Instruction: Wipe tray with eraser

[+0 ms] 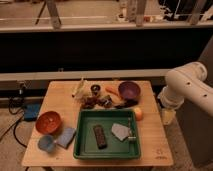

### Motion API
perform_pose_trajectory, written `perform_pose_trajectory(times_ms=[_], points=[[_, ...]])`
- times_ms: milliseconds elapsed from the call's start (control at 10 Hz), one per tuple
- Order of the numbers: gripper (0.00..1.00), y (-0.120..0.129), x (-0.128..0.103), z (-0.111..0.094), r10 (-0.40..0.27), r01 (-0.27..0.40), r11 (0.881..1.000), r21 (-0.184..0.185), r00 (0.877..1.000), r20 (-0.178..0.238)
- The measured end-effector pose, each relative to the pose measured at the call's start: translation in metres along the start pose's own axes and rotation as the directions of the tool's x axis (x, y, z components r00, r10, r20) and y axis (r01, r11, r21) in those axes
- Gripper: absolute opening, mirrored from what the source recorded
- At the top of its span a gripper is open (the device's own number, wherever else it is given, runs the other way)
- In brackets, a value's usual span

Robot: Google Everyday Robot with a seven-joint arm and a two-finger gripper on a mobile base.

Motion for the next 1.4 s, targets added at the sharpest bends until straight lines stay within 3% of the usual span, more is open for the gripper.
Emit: perform_pose_trajectory(times_ms=[400,600,900,1200,1400], points=[[0.80,0.002,-0.003,0.002,-0.005,0.005,1.000,-0.003,1.000,-0.006],[0.80,0.004,-0.026,0.004,-0.022,0.022,1.000,-0.010,1.000,-0.003],[0.80,0.006,-0.030,0.006,-0.038,0.038,0.999,-0.015,0.999,-0.014],[0.80,0.008,-0.058,0.006,-0.080,0.080,0.997,-0.017,0.997,-0.015],[0.80,0.008,-0.065,0.006,-0.116,0.115,0.993,-0.018,0.993,-0.024]])
